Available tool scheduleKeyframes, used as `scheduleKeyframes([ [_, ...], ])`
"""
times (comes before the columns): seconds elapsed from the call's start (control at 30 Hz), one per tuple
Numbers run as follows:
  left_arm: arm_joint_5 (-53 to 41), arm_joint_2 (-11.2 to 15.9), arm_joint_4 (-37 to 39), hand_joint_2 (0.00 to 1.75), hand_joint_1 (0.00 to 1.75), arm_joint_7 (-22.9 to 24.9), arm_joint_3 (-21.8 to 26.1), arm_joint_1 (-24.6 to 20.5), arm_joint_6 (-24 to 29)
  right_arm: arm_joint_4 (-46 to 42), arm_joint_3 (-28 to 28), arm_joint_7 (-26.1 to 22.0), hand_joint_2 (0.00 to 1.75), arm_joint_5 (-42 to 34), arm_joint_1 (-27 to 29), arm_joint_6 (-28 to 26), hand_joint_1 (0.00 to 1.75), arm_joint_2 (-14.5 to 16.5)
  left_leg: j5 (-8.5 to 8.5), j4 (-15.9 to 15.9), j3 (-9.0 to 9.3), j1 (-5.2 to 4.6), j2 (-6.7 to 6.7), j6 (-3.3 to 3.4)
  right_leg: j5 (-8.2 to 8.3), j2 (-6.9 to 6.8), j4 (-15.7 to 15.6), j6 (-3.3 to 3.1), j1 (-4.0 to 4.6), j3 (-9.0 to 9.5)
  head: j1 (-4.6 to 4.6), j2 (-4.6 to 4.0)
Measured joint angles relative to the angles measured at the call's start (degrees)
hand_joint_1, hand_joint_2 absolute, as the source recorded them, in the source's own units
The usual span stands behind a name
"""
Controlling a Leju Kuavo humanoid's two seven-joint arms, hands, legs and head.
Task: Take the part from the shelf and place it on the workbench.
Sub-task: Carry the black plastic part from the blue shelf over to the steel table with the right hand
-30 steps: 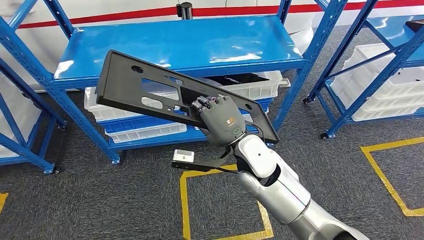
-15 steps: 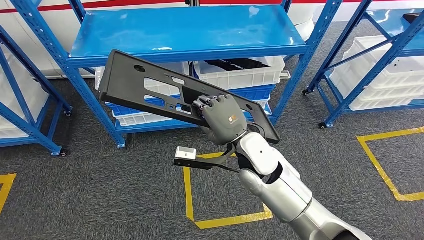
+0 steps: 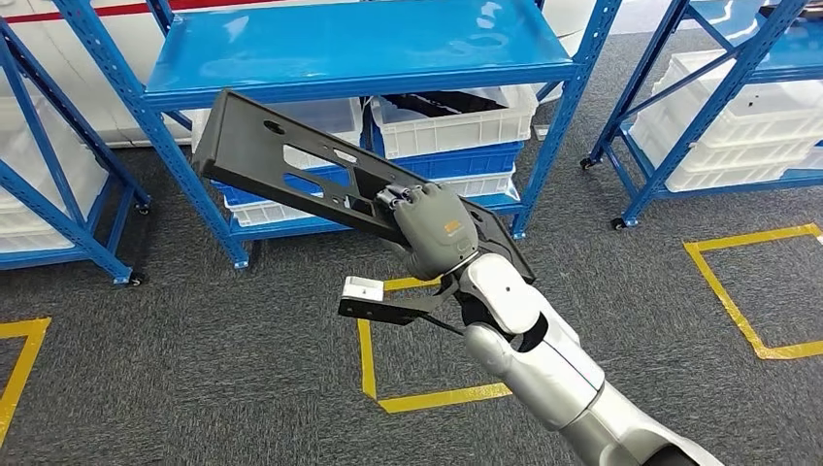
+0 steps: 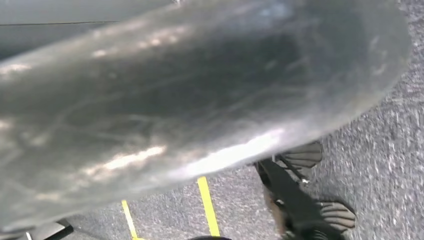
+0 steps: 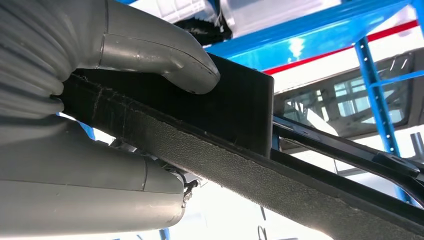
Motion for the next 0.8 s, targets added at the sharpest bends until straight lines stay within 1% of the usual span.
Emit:
scheduleKeyframes([
  [0.03,0.1,0.0,0.0,0.0,0.0,0.0,0.1,0.0,0.0,0.0,0.0,0.0,1.75,-0.2,0.0,0.1,1.75,0.0,-0.98,-2.1,1.07,-0.24,-0.26,0.28,0.47,0.04,0.2,0.44,0.02,-0.47,0.07,0.0],
  [0.07,0.2,0.0,0.0,0.0,0.0,0.0,0.2,0.0,0.1,0.1,0.0,0.0,1.75,-0.4,0.0,0.1,1.75,0.1,-1.1,-3.0,1.27,-0.55,-0.31,0.85,1.03,0.09,0.1,0.86,0.02,-0.75,0.15,0.0],
  [0.1,0.2,0.0,0.0,0.0,0.0,0.1,0.3,0.0,0.1,0.1,0.0,-0.1,1.75,-0.4,0.1,0.2,1.75,0.1,-0.69,-3.1,0.74,-0.65,-0.07,1.55,1.54,0.14,-0.1,1.26,-0.02,-1.01,0.18,0.0],
  [0.13,0.2,0.0,0.0,0.0,0.0,0.1,0.3,0.0,0.2,0.2,0.0,-0.1,1.75,-0.5,0.1,0.2,1.75,0.0,-0.09,-3.2,0.24,-0.72,0.17,2.29,1.4,0.18,0.1,1.46,-0.11,-1.46,0.17,0.0],
  [0.17,0.2,0.0,0.0,0.0,0.0,0.1,0.4,0.0,0.2,0.2,-0.1,-0.1,1.75,-0.5,0.2,0.2,1.75,0.0,0.62,-3.3,-0.42,-0.7,0.44,3.06,0.26,0.21,1.0,1.43,-0.16,-2.18,0.26,0.0],
  [0.2,0.2,0.0,0.0,0.0,0.0,0.1,0.4,-0.1,0.2,0.3,-0.1,-0.1,1.75,-0.5,0.2,0.3,1.75,-0.1,1.38,-3.4,-1.24,-0.64,0.69,3.66,-1.82,0.23,3.0,1.21,-0.21,-3.14,0.36,0.0],
  [0.23,0.2,0.0,0.0,0.0,0.0,0.1,0.4,-0.1,0.2,0.3,-0.1,-0.1,1.75,-0.5,0.2,0.3,1.75,-0.1,2.11,-3.4,-2.09,-0.66,0.9,4.02,-4.51,0.24,6.2,0.9,-0.25,-4.23,0.45,0.0],
  [0.27,0.2,0.0,0.0,0.0,0.0,0.1,0.4,-0.1,0.2,0.3,-0.1,-0.1,1.75,-0.5,0.3,0.3,1.75,-0.1,2.84,-3.3,-3.02,-0.66,1.11,4.22,-6.97,0.25,10.1,0.73,-0.27,-5.21,0.58,0.0],
  [0.3,0.2,0.0,0.0,0.0,0.0,0.1,0.4,-0.1,0.2,0.4,-0.1,-0.1,1.75,-0.5,0.3,0.3,1.75,-0.1,3.54,-3.3,-3.95,-0.67,1.33,4.22,-8.5,0.24,13.6,0.87,-0.29,-5.75,0.6,0.0],
  [0.33,0.2,0.0,0.0,0.0,0.0,0.1,0.4,-0.1,0.2,0.4,-0.1,-0.1,1.75,-0.6,0.3,0.3,1.75,-0.1,4.25,-3.3,-4.89,-0.66,1.6,4.16,-8.89,0.23,15.9,1.32,-0.33,-5.63,0.6,0.0],
  [0.37,0.2,0.0,0.0,0.0,0.0,0.1,0.4,-0.1,0.2,0.5,-0.1,-0.1,1.75,-0.7,0.3,0.3,1.75,-0.2,4.94,-3.3,-5.79,-0.62,1.89,4.05,-8.26,0.22,16.3,1.95,-0.39,-4.59,0.61,0.0],
  [0.4,0.2,0.0,0.0,0.0,0.0,0.1,0.4,-0.1,0.2,0.5,-0.1,-0.1,1.75,-0.8,0.3,0.4,1.75,-0.2,5.61,-3.3,-6.66,-0.54,2.17,3.86,-7.12,0.13,14.8,2.59,-0.44,-2.59,0.61,0.0],
  [0.43,0.2,0.0,0.0,0.0,0.0,0.1,0.4,-0.1,0.2,0.5,-0.1,-0.2,1.75,-1.0,0.3,0.4,1.75,-0.2,6.26,-3.2,-7.39,-0.49,2.42,3.58,-6.25,-0.26,11.5,3.05,-0.5,0.32,0.62,0.0],
  [0.47,0.2,-0.1,0.0,0.0,0.0,0.1,0.4,-0.1,0.2,0.5,-0.1,-0.2,1.75,-1.2,0.2,0.5,1.75,-0.1,6.85,-3.2,-8.01,-0.5,2.68,3.22,-6.28,-0.77,7.1,3.15,-0.36,3.63,0.68,0.0],
  [0.5,0.2,0.0,0.0,0.0,0.0,0.1,0.4,0.0,0.2,0.6,-0.1,-0.2,1.75,-1.4,0.1,0.6,1.75,-0.1,7.47,-3.3,-8.36,-0.53,2.97,2.83,-6.68,-1.19,3.5,2.85,-0.15,6.16,0.63,0.0],
  [0.53,0.2,0.0,0.0,0.0,0.0,0.1,0.4,0.0,0.2,0.6,-0.1,-0.3,1.75,-1.5,0.0,0.7,1.75,-0.1,8.09,-3.5,-8.46,-0.57,3.27,2.45,-7.23,-1.4,0.8,2.44,0.07,7.64,0.66,0.0],
  [0.57,0.2,0.0,0.0,0.0,0.0,0.1,0.5,0.1,0.2,0.6,-0.1,-0.3,1.75,-1.7,-0.1,0.8,1.75,-0.1,8.77,-3.9,-8.46,-0.58,3.6,2.08,-7.52,-1.26,-0.4,1.93,0.34,8.03,0.65,0.0],
  [0.6,0.2,0.0,0.0,0.0,0.0,0.1,0.6,0.2,0.2,0.7,-0.1,-0.3,1.75,-1.8,-0.1,1.0,1.75,-0.1,9.42,-4.4,-8.36,-0.55,3.86,1.69,-7.08,-0.94,-0.5,1.34,0.37,7.44,0.57,0.0],
  [0.63,0.3,0.0,0.0,0.0,0.0,0.2,0.7,0.1,0.2,0.7,-0.1,-0.4,1.75,-2.0,-0.1,1.1,1.75,-0.1,9.39,-4.6,-8.49,-0.44,3.82,1.34,-6.52,-0.63,-0.7,0.83,0.14,7.05,0.58,0.0],
  [0.67,0.3,0.0,0.0,0.0,0.0,0.2,0.8,0.2,0.3,0.8,-0.1,-0.4,1.75,-2.1,-0.1,1.3,1.75,-0.1,8.28,-4.1,-8.78,-0.37,3.5,1.09,-5.92,-0.36,-0.8,0.21,-0.06,6.69,0.53,0.0],
  [0.7,0.3,0.0,0.0,0.0,0.0,0.2,0.8,0.2,0.3,0.8,0.0,-0.4,1.75,-2.2,-0.1,1.4,1.75,-0.1,6.1,-2.5,-9.27,-0.32,2.94,0.94,-5.25,-0.11,-1.0,-0.44,-0.26,6.28,0.46,0.0],
  [0.73,0.3,0.0,0.0,0.0,0.0,0.2,1.0,0.2,0.3,0.8,0.0,-0.4,1.75,-2.3,-0.1,1.4,1.75,-0.1,3.08,0.5,-9.97,-0.29,2.25,0.91,-4.63,0.18,-1.0,-0.92,-0.32,5.89,0.41,0.0],
  [0.77,0.3,0.0,0.0,0.0,0.0,0.2,1.1,0.2,0.3,0.9,0.0,-0.4,1.75,-2.4,-0.1,1.5,1.75,-0.1,0.15,4.3,-10.65,-0.34,1.7,0.93,-4.06,0.5,-0.9,-1.29,-0.11,5.29,0.39,0.0],
  [0.8,0.3,0.0,0.0,0.0,0.0,0.3,1.2,0.2,0.3,1.0,0.0,-0.4,1.75,-2.4,-0.1,1.5,1.75,-0.1,-1.86,8.0,-11.16,-0.4,1.36,0.96,-3.52,0.85,-0.8,-1.55,0.14,4.69,0.35,0.0],
])
